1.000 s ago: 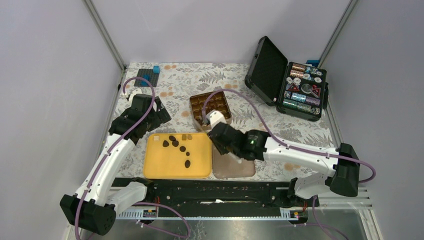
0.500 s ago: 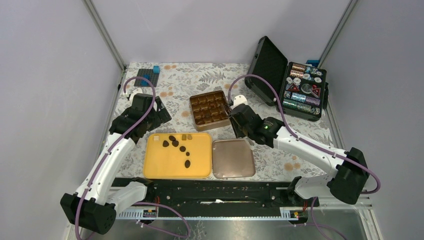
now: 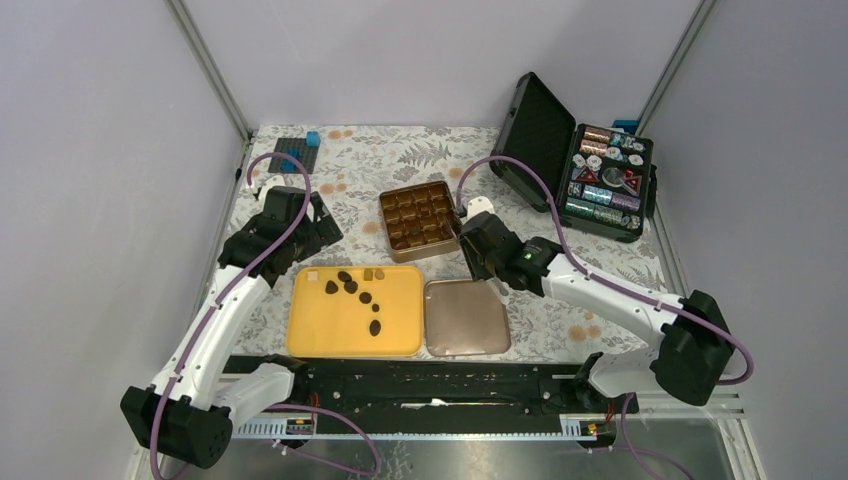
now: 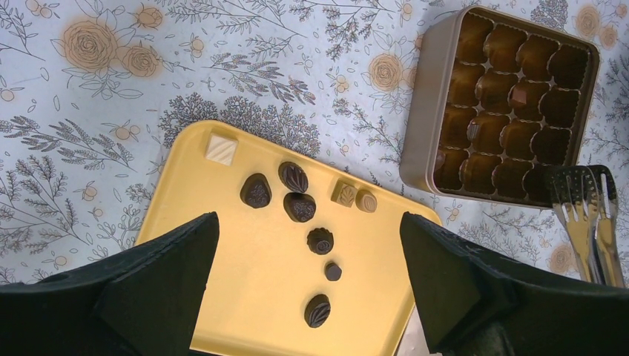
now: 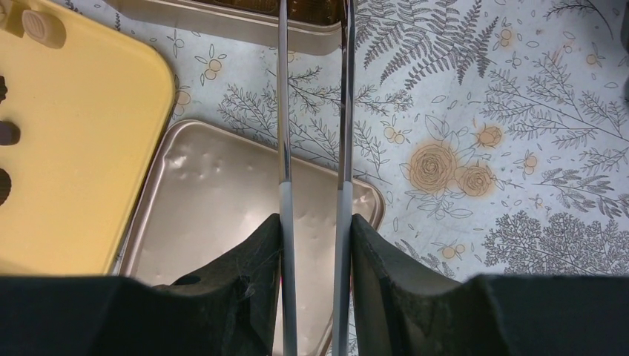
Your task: Pack the chocolate
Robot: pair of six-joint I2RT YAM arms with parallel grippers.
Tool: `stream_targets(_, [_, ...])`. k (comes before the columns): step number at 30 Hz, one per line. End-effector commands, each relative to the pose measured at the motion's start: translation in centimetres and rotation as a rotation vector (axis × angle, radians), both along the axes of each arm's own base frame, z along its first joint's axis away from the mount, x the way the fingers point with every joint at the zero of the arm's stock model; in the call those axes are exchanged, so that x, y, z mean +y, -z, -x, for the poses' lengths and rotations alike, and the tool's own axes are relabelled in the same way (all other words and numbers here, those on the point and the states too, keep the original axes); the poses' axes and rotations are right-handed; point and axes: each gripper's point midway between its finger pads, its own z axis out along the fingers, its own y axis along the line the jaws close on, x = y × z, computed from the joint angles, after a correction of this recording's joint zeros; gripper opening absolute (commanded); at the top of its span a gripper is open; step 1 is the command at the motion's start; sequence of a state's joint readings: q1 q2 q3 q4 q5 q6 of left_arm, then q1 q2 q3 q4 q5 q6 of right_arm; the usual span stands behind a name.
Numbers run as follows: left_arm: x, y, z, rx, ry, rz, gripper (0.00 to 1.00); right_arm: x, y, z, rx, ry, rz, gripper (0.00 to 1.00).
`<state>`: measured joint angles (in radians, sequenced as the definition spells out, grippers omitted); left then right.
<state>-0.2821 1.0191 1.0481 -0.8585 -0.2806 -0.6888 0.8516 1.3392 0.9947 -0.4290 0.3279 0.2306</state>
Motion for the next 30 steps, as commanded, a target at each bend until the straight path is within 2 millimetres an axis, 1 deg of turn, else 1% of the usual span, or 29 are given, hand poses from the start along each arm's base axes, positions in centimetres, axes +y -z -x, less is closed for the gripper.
stream_targets(1, [-0.3,-2.2,-1.2,-0.078,0.005,0.022,0.99,1.4,-0.6,-1.2,-0.027,0.003,-0.054,0.26])
stream_targets(7, [-0.3,-2.5,-1.3,-0.083,0.011,0.020,0.99,1.6,0.0,-1.5,-0.022,0.003,-0.042,0.26])
stream_targets(9, [-0.3,-2.6,-1.4,-0.086,0.008,0.019,0.99,1.8,0.1,-1.5,-0.014,-0.005,-0.043,0.27])
stream_targets(14, [-0.4,-2.3,-1.4,-0.083,0.017,0.015,0.99,1.7,0.6,-1.0,0.017,-0.018,-0.025,0.44])
stream_targets(16, [-0.3,-2.1,-1.4,-0.079,0.016,0.016,0.99,1.5,0.4,-1.1,0.008,-0.012,-0.024,0.48])
stream_targets(21, [-0.4,-1.9,-1.4,-0.079,0.018,0.019,0.99,1.1,-0.8,-1.5,-0.025,0.009,-0.023,0.51])
stream_targets(26, [-0.4,-1.8,-1.4,-0.076,0.016,0.018,0.99,1.4,-1.9,-1.6,-0.039,0.001,-0.042,0.49])
stream_targets(30, [-0.3,-2.1,-1.3,-0.084,0.015,0.017,0.99,1.7,-4.6,-1.3,-0.079,-0.030,-0.101,0.46])
